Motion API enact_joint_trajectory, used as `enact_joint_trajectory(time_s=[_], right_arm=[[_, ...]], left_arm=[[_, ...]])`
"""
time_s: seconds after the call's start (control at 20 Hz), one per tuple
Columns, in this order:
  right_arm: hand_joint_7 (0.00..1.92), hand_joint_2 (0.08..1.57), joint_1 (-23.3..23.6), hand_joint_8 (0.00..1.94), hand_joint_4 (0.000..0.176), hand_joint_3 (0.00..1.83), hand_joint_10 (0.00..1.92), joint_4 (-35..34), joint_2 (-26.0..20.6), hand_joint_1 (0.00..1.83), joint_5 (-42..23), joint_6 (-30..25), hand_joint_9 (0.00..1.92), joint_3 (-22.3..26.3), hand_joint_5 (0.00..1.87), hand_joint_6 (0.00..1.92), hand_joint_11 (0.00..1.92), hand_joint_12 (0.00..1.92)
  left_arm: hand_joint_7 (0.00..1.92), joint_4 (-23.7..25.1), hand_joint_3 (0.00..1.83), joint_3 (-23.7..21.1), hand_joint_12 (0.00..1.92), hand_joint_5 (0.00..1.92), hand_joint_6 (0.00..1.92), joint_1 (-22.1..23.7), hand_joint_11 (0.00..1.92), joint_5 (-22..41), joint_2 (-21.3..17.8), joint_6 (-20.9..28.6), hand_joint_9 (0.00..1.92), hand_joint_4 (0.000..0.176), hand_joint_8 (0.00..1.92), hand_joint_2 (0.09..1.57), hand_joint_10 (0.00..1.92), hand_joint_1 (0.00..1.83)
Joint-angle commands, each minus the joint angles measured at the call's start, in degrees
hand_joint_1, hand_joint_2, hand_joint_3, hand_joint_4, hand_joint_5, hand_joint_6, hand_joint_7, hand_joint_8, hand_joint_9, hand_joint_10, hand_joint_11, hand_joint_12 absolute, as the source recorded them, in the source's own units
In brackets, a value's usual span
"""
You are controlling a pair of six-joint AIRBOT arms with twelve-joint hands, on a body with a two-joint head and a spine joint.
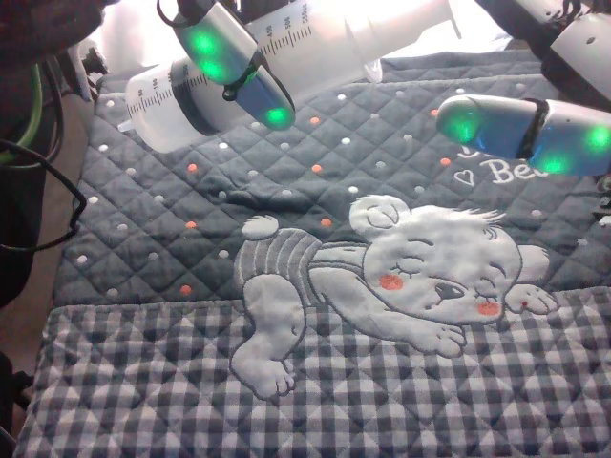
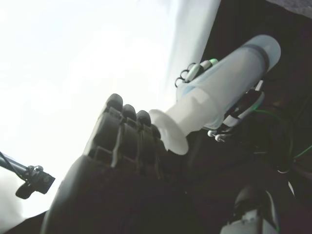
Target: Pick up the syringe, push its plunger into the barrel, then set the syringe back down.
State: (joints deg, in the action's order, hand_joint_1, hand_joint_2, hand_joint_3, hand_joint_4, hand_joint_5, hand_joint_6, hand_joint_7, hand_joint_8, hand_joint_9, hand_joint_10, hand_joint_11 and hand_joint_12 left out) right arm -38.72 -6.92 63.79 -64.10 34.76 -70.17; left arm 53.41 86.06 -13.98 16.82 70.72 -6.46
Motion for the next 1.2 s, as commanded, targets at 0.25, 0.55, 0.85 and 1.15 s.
enact_joint_trajectory(time_s=[0.25,0.55,0.85,1.15], right_arm=[[0.11,0.9,1.28,0.01,0.0,0.01,0.01,1.06,1.41,0.0,-6.9,-0.04,0.08,-0.62,0.03,0.01,0.08,0.03],[0.09,0.93,1.48,0.0,0.0,0.02,0.0,1.41,2.6,0.0,-6.74,-0.04,0.07,-1.06,0.03,0.0,0.06,0.03],[0.1,0.95,1.47,0.0,0.0,0.0,0.0,1.42,3.67,0.0,-6.4,-0.04,0.06,-1.49,0.03,0.0,0.07,0.03],[0.13,0.93,1.47,0.01,0.0,0.0,0.01,1.66,4.46,0.0,-5.89,-0.04,0.08,-1.76,0.05,0.01,0.06,0.02]], left_arm=[[1.42,-0.39,0.0,0.08,1.92,1.26,1.92,2.48,1.58,4.74,1.35,0.6,1.53,0.0,1.92,1.24,1.92,1.6],[1.4,0.5,0.0,-0.16,1.92,1.25,1.92,3.54,1.54,4.67,1.76,0.6,1.5,0.0,1.92,1.25,1.92,1.58],[1.38,1.55,0.0,-0.36,1.92,1.22,1.92,4.77,1.57,4.7,2.69,0.6,1.48,0.0,1.92,1.24,1.92,1.57],[1.02,1.99,0.0,-0.46,1.92,0.88,1.92,5.32,1.16,4.57,2.95,0.6,1.12,0.0,1.92,1.18,1.92,1.3]])
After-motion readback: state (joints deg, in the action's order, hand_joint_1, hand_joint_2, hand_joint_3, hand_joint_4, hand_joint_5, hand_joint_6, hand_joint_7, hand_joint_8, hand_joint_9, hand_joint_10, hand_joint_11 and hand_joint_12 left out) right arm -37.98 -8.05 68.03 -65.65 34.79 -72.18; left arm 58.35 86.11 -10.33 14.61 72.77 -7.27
